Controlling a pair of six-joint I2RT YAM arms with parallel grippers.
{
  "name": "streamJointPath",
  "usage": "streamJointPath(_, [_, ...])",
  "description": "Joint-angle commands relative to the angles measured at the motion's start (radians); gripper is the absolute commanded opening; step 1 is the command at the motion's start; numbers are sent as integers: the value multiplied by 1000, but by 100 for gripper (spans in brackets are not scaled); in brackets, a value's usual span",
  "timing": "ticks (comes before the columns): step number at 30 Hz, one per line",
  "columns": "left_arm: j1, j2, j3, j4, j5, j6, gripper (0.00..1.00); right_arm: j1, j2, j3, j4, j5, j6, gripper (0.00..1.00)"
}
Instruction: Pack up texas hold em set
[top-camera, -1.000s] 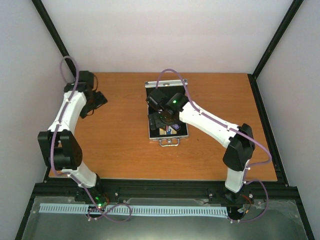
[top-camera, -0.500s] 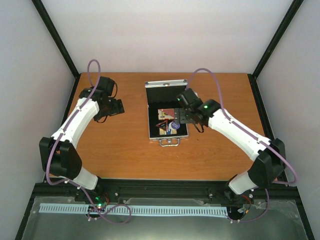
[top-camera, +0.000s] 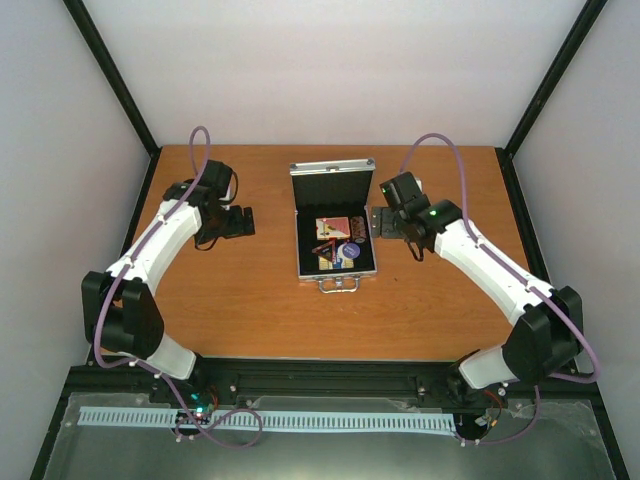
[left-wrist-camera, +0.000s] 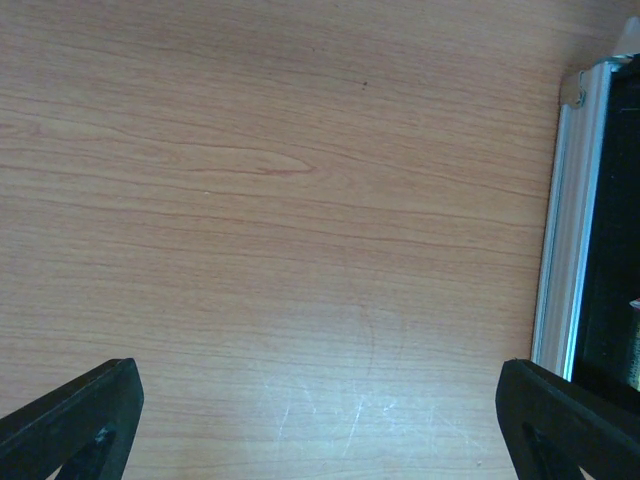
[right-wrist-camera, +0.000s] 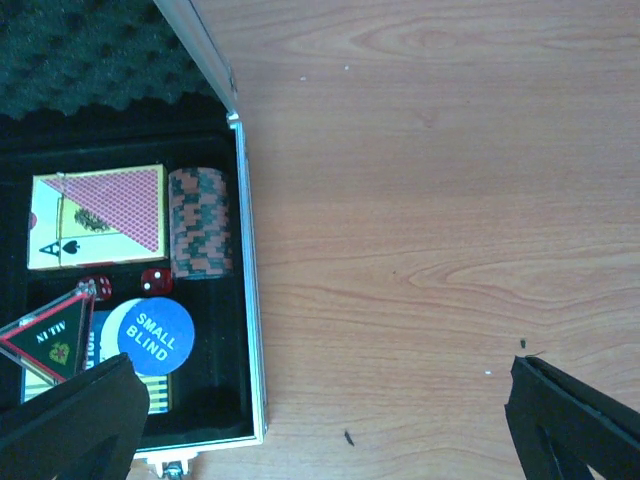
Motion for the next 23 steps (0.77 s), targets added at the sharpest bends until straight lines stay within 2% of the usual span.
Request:
streamJointPath(1, [-11, -24, 24, 8, 38, 50, 100, -5, -8, 42, 24, 49, 6, 100])
streamJointPath(6, [-10, -36, 24, 11, 53, 42, 100, -5, 22, 82, -39, 71, 32, 100])
streamJointPath(23, [-10, -12, 30, 14, 51, 52, 100, -5, 35, 70, -35, 105, 35, 100])
